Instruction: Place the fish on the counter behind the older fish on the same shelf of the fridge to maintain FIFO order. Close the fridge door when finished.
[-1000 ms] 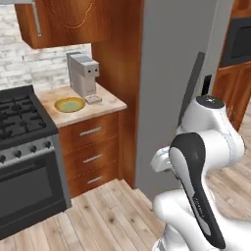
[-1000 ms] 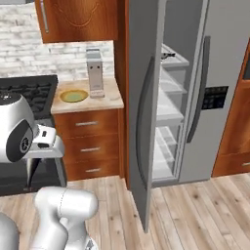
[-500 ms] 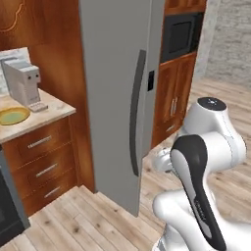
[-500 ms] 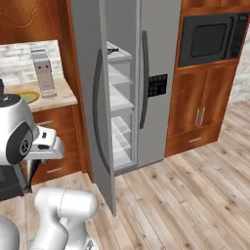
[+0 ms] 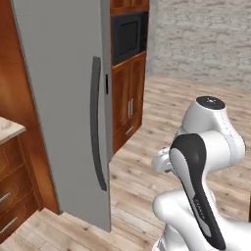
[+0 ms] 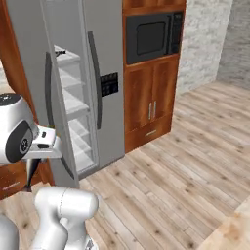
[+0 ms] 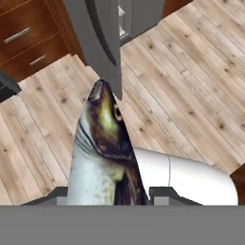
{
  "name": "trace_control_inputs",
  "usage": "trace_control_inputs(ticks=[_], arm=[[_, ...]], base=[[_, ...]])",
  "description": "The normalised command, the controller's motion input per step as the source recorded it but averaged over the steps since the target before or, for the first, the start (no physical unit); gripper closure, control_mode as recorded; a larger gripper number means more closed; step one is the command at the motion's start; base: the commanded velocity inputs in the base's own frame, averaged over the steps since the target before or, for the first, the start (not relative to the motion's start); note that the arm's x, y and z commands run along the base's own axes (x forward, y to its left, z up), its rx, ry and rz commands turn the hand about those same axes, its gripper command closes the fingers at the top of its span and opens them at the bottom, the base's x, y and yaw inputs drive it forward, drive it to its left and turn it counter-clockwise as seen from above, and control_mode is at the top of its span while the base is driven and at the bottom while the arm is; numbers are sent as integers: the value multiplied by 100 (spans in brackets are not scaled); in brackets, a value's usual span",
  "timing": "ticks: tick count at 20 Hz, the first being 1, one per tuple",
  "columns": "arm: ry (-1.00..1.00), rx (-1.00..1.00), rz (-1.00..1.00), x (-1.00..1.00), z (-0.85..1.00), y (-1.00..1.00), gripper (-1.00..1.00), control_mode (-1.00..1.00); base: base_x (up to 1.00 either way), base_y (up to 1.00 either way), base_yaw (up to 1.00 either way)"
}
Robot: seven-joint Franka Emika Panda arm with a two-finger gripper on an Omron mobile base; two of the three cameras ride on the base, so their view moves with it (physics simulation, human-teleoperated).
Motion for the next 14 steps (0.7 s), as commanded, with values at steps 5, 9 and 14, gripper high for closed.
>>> trace_control_inputs(ticks=[5,9,14], arm=[[0,0,0,0,0,0,100,100],[0,0,0,0,0,0,100,100],[0,0,0,0,0,0,100,100]], base=[[1,-100,-54],[16,-69,-64],[52,-16,-50]])
